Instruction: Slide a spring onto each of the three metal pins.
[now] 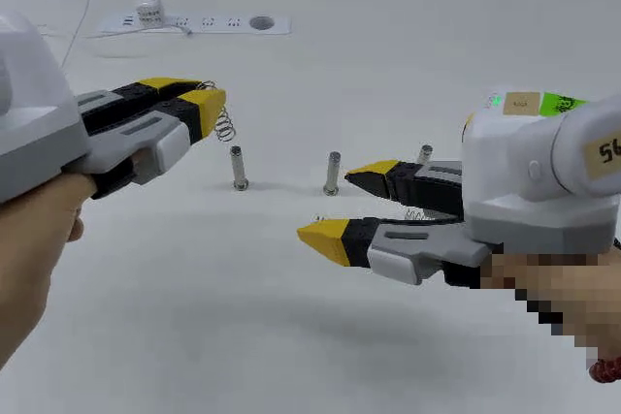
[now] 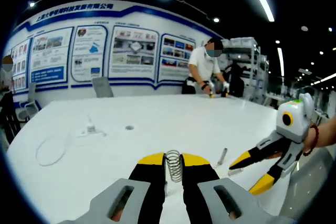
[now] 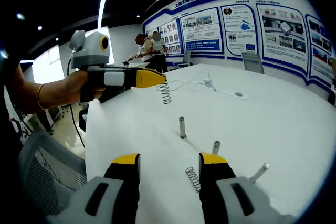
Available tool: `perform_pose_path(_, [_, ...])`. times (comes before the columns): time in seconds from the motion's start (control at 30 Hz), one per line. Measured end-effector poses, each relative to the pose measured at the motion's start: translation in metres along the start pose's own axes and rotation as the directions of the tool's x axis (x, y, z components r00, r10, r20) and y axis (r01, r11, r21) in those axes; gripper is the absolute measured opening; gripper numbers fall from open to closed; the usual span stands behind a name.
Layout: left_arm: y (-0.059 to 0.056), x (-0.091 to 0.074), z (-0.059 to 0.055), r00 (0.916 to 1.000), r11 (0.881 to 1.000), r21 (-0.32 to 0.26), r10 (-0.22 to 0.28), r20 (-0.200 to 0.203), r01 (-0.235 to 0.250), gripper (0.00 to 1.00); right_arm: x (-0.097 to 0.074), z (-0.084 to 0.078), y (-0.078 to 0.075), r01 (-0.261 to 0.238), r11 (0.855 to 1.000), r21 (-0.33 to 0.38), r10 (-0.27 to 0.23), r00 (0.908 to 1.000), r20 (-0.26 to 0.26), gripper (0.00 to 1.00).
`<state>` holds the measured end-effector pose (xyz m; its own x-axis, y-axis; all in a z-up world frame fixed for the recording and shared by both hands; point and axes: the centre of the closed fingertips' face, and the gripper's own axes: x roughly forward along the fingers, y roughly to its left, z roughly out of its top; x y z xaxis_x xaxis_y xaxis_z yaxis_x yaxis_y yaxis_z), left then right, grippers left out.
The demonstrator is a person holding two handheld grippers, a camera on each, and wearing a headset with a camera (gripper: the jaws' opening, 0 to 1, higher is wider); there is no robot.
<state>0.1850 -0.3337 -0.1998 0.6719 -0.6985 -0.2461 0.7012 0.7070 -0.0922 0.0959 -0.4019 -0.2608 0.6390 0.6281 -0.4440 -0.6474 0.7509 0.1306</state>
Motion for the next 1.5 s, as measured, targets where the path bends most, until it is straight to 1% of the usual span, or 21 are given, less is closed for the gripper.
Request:
perform_pose_path(0.13, [0.001, 0.009, -0.004, 1.0000, 0.999, 0.040, 0.003, -0.007, -0.003, 0.11, -0.001, -0.004, -0.003, 0.009, 1.000, 0.002, -0.009, 0.9999, -0.008, 0.46])
perform_pose_path(0.17, [0.002, 0.011, -0.006, 0.9999, 0.998, 0.058, 0.008, -0.008, -0.007, 0.11, -0.002, -0.004, -0.004, 0.014, 1.000, -0.001, -0.014, 0.9999, -0.009, 0.46])
perform_pose_path(0.27, [0.005, 0.016, -0.009, 0.9998, 0.996, 0.084, 0.016, -0.014, -0.015, 0.11, -0.003, -0.004, -0.005, 0.019, 1.000, 0.006, -0.019, 0.9998, -0.006, 0.46])
perform_pose_path(0.37, [0.005, 0.021, -0.013, 0.9998, 0.996, 0.084, 0.012, -0.016, -0.011, 0.11, -0.003, -0.004, -0.007, 0.025, 1.000, 0.010, -0.025, 0.9997, -0.005, 0.46])
perform_pose_path(0.5, [0.008, 0.025, -0.019, 0.9995, 0.995, 0.095, 0.020, -0.024, -0.018, 0.11, -0.004, -0.004, -0.009, 0.032, 0.999, 0.016, -0.032, 0.9995, -0.006, 0.46])
perform_pose_path(0.6, [0.008, 0.028, -0.024, 0.9990, 0.995, 0.100, 0.027, -0.035, -0.023, 0.11, -0.005, -0.004, -0.011, 0.038, 0.999, 0.019, -0.038, 0.9992, -0.007, 0.46])
perform_pose_path(0.7, [0.010, 0.029, -0.029, 0.9985, 0.993, 0.111, 0.035, -0.042, -0.030, 0.11, -0.006, -0.005, -0.012, 0.044, 0.999, 0.022, -0.044, 0.9990, -0.007, 0.46])
perform_pose_path(0.9, [0.011, 0.032, -0.035, 0.9975, 0.992, 0.116, 0.047, -0.052, -0.041, 0.11, -0.008, -0.008, -0.013, 0.053, 0.998, 0.034, -0.052, 0.9985, -0.014, 0.46])
perform_pose_path(1.0, [0.011, 0.033, -0.039, 0.9977, 0.993, 0.109, 0.041, -0.054, -0.035, 0.11, -0.009, -0.010, -0.014, 0.056, 0.998, 0.040, -0.055, 0.9983, -0.019, 0.46])
perform_pose_path(1.13, [0.011, 0.035, -0.044, 0.9971, 0.993, 0.112, 0.045, -0.061, -0.038, 0.11, -0.009, -0.012, -0.014, 0.059, 0.997, 0.045, -0.058, 0.9980, -0.024, 0.46])
perform_pose_path(1.27, [0.011, 0.035, -0.045, 0.9971, 0.991, 0.127, 0.046, -0.062, -0.037, 0.11, -0.008, -0.016, -0.015, 0.062, 0.997, 0.046, -0.060, 0.9976, -0.034, 0.46])
perform_pose_path(1.33, [0.011, 0.036, -0.048, 0.9963, 0.990, 0.135, 0.048, -0.071, -0.038, 0.11, -0.007, -0.017, -0.015, 0.063, 0.997, 0.045, -0.061, 0.9974, -0.038, 0.46])
perform_pose_path(1.5, [0.010, 0.038, -0.054, 0.9955, 0.989, 0.143, 0.049, -0.081, -0.037, 0.11, -0.007, -0.018, -0.017, 0.070, 0.996, 0.049, -0.067, 0.9966, -0.047, 0.45])
